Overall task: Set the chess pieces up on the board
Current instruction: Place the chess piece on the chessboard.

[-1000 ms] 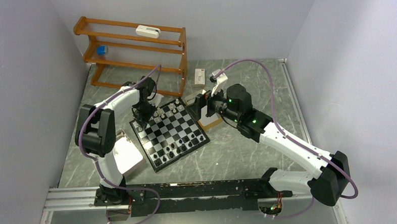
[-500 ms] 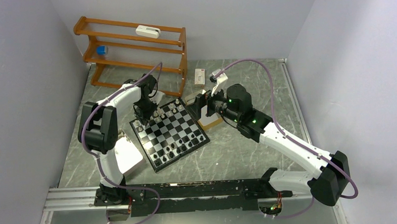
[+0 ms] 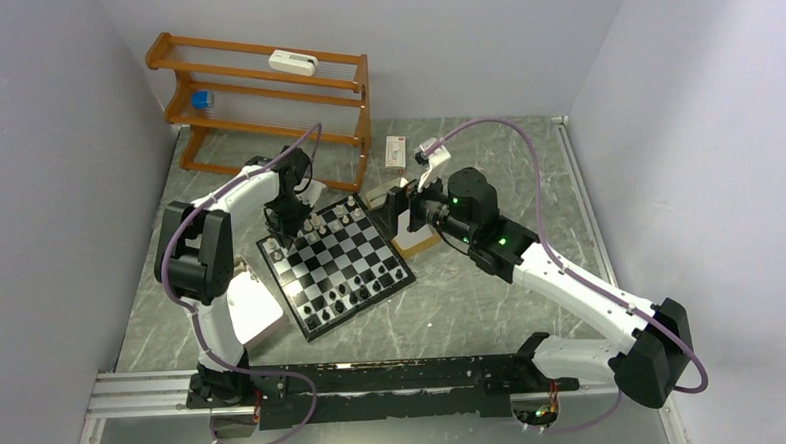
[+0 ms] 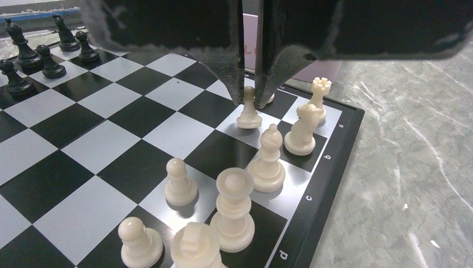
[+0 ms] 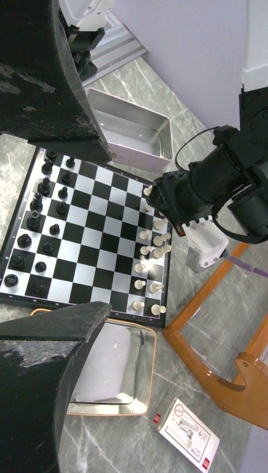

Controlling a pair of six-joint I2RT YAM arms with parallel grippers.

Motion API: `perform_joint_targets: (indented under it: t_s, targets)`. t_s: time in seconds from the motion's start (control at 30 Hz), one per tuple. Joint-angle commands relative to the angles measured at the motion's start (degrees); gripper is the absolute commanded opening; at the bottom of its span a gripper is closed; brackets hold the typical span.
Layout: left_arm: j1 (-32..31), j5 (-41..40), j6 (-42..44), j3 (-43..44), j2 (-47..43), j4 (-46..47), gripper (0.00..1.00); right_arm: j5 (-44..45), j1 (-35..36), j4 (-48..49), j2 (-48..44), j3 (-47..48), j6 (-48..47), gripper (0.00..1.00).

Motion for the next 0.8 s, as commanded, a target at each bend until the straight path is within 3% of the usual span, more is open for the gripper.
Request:
perform_joint_targets:
  t_s: [0.0, 0.77]
  targets:
    - [-0.31, 0.23, 0.64, 1.83, 0.36, -2.10, 0.11, 0.25, -0.23, 2.36, 0.50, -0.23, -0.45, 1.00]
    - [-0.48, 0.68, 0.65, 2.54, 1.75, -3.10, 0.15, -0.68, -0.26, 2.26, 1.69, 0.58, -0.42, 1.00]
